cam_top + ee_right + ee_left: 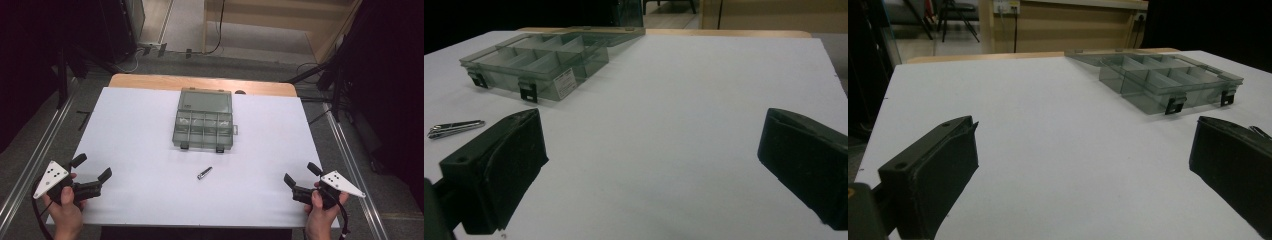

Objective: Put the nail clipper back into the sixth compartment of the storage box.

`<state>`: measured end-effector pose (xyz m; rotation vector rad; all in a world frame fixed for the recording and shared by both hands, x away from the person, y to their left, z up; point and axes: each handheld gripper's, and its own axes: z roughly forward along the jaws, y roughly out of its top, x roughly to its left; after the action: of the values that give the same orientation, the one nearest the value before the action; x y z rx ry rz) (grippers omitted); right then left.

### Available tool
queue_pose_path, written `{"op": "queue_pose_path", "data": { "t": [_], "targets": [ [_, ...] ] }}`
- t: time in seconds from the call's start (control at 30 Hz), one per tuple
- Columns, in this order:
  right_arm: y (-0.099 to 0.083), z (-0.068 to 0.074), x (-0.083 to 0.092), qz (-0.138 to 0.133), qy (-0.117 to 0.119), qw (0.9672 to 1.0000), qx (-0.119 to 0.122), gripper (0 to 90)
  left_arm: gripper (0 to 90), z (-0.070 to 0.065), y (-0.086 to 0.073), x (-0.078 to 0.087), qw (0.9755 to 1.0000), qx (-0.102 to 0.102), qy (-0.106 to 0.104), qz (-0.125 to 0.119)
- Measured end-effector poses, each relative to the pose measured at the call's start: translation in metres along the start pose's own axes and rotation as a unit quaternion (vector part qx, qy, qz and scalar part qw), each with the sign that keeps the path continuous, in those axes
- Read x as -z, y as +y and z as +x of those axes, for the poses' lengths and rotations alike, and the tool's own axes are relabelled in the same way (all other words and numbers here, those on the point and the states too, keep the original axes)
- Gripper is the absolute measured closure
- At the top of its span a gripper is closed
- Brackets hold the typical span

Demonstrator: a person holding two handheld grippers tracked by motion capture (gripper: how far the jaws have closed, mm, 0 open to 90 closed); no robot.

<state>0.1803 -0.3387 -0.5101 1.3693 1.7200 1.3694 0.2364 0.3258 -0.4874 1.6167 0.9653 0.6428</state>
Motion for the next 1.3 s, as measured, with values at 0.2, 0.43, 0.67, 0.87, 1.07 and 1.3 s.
{"op": "queue_pose_path", "data": {
  "t": [0.2, 0.43, 0.67, 0.87, 1.07, 1.3],
  "targets": [
    [0.002, 0.005, -0.001, 0.004, 0.006, 1.0, 0.005, 1.9, 0.0, 0.002, -0.003, -0.001, 1.0, 0.006, -0.004, 0.004],
    [0.01, 0.012, 0.0, 0.005, 0.017, 0.9998, 0.013, 13.8, 0.0, 0.001, -0.004, -0.004, 0.9999, 0.008, -0.004, 0.006],
    [0.019, 0.021, -0.004, 0.015, 0.035, 0.9991, 0.02, 20.5, 0.0, 0.0, -0.005, -0.004, 0.9999, 0.008, -0.003, 0.005],
    [0.029, 0.036, -0.012, 0.027, 0.047, 0.9979, 0.035, 26.4, 0.0, 0.0, -0.006, -0.004, 0.9999, 0.009, -0.003, 0.007],
    [0.035, 0.046, -0.021, 0.039, 0.049, 0.9975, 0.033, 42.9, 0.0, -0.001, -0.006, -0.004, 0.9999, 0.009, -0.002, 0.007],
    [0.039, 0.059, -0.031, 0.058, 0.045, 0.9959, 0.053, 72.4, 0.0, -0.001, -0.006, -0.004, 0.9999, 0.009, -0.001, 0.009]
  ]
}}
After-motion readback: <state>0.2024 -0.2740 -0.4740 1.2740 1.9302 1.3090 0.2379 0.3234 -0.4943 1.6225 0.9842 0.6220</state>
